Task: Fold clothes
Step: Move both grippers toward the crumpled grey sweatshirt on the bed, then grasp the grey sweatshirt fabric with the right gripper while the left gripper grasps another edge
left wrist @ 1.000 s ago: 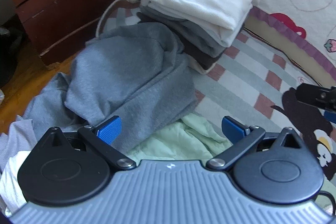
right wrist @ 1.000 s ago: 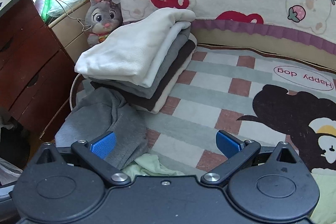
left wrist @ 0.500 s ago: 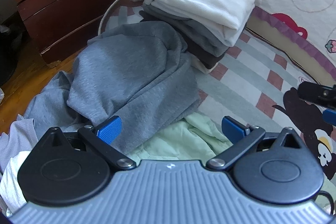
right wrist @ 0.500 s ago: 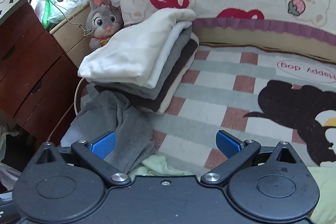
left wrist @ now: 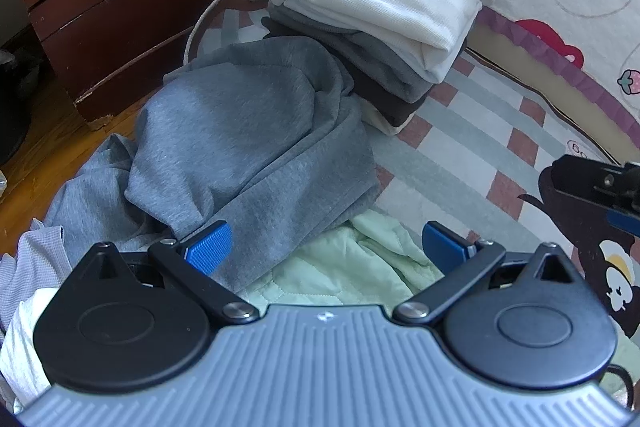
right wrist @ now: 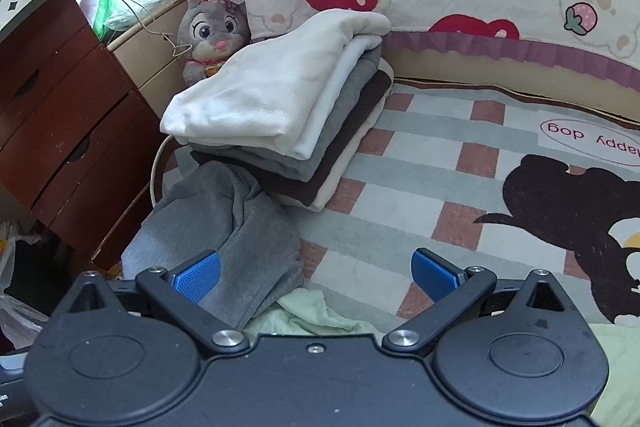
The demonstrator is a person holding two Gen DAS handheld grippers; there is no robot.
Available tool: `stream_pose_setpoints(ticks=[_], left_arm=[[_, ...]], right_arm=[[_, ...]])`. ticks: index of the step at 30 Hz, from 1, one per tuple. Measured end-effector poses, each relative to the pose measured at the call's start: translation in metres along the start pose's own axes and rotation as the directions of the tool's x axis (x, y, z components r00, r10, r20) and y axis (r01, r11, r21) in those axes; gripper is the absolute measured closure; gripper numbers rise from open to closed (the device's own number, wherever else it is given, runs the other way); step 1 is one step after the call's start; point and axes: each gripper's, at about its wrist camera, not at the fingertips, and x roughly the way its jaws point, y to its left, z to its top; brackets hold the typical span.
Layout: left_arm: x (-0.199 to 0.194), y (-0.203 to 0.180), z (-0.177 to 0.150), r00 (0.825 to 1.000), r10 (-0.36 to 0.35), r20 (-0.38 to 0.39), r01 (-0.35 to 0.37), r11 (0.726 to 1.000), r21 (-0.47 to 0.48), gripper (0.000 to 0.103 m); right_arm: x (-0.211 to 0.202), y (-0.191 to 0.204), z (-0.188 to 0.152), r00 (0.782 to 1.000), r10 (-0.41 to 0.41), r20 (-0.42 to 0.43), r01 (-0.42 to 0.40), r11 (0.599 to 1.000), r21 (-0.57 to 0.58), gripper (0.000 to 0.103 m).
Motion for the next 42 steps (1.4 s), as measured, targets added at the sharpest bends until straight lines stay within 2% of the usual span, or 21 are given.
stream_pose_setpoints(ticks=[3,7,12,14,15,17,18,19,21,23,25,27,30,33,34,35,36,37,38,40,42], left_arm=[[0.002,0.003,-0.002,1.0,0.0,0.008,0.0,1.0,-0.005,0.0],[0.011,0.021,-0.008,0.998,-0.005,0.057,0.008,0.998,-0.063,0.0],[0.036,0.062,-0.027,0.993,0.099,0.065,-0.087,0.981,-0.173,0.002],[0.048,0.082,-0.035,0.993,0.109,0.045,-0.097,0.973,-0.211,0.004],[0.055,0.091,-0.038,0.993,0.112,0.033,-0.102,0.969,-0.224,0.009],[0.068,0.107,-0.042,0.99,0.138,0.002,-0.134,0.966,-0.222,0.03],[0.074,0.111,-0.042,0.986,0.167,-0.021,-0.168,0.967,-0.193,0.046],[0.079,0.116,-0.043,0.98,0.196,-0.043,-0.2,0.966,-0.162,0.049],[0.083,0.127,-0.045,0.981,0.193,-0.026,-0.195,0.97,-0.148,0.052],[0.087,0.138,-0.043,0.984,0.172,-0.037,-0.176,0.971,-0.162,0.052],[0.089,0.148,-0.039,0.989,0.144,-0.031,-0.148,0.97,-0.194,0.052],[0.09,0.156,-0.034,0.993,0.12,-0.021,-0.122,0.966,-0.228,0.05],[0.102,0.164,-0.025,0.992,0.127,-0.019,-0.128,0.958,-0.257,0.047],[0.115,0.169,-0.016,0.988,0.156,-0.02,-0.156,0.95,-0.269,0.042],[0.118,0.17,-0.014,0.987,0.161,-0.022,-0.16,0.948,-0.276,0.044],[0.122,0.169,-0.012,0.989,0.145,-0.014,-0.144,0.956,-0.256,0.05],[0.126,0.168,-0.01,0.992,0.129,-0.006,-0.127,0.964,-0.234,0.069],[0.13,0.166,-0.008,0.992,0.127,-0.007,-0.125,0.969,-0.211,0.074],[0.134,0.168,-0.008,0.992,0.124,-0.013,-0.123,0.969,-0.216,0.074],[0.139,0.171,-0.008,0.994,0.111,-0.017,-0.112,0.967,-0.227,0.076],[0.139,0.175,-0.009,0.996,0.093,-0.007,-0.092,0.966,-0.24,0.076]], right_arm=[[-0.006,0.002,0.001,0.998,0.057,0.032,-0.058,0.998,0.002,0.0],[-0.006,0.005,-0.001,0.986,0.151,0.064,-0.148,0.987,-0.056,0.002],[0.002,0.02,-0.006,0.986,0.156,0.061,-0.142,0.97,-0.197,0.002],[0.007,0.029,-0.008,0.986,0.159,0.059,-0.137,0.952,-0.272,0.002],[0.012,0.032,-0.008,0.986,0.158,0.05,-0.136,0.945,-0.299,0.002],[0.033,0.036,-0.007,0.988,0.157,0.0,-0.15,0.94,-0.307,0.002],[0.044,0.037,-0.006,0.984,0.174,-0.044,-0.179,0.941,-0.288,0.002],[0.054,0.036,-0.007,0.973,0.213,-0.089,-0.229,0.94,-0.254,0.003],[0.071,0.031,-0.013,0.926,0.339,-0.167,-0.363,0.921,-0.142,0.009],[0.09,0.028,-0.02,0.898,0.389,-0.206,-0.408,0.911,-0.056,0.014],[0.11,0.027,-0.025,0.896,0.385,-0.223,-0.398,0.917,-0.019,0.022],[0.128,0.026,-0.026,0.893,0.394,-0.219,-0.396,0.917,0.037,0.023],[0.155,0.028,-0.021,0.89,0.406,-0.208,-0.389,0.914,0.117,0.022],[0.186,0.034,-0.013,0.905,0.372,-0.204,-0.348,0.926,0.143,0.013],[0.196,0.037,-0.009,0.911,0.36,-0.199,-0.336,0.93,0.147,0.013],[0.203,0.038,-0.006,0.916,0.353,-0.19,-0.327,0.932,0.156,0.012],[0.209,0.039,-0.002,0.919,0.352,-0.176,-0.324,0.931,0.17,0.011],[0.215,0.04,0.001,0.923,0.35,-0.161,-0.321,0.929,0.185,0.008],[0.222,0.04,0.004,0.924,0.351,-0.151,-0.32,0.926,0.2,0.004],[0.238,0.04,0.01,0.925,0.343,-0.164,-0.305,0.926,0.221,0.003],[0.249,0.042,0.013,0.936,0.31,-0.169,-0.272,0.938,0.214,0.003]])
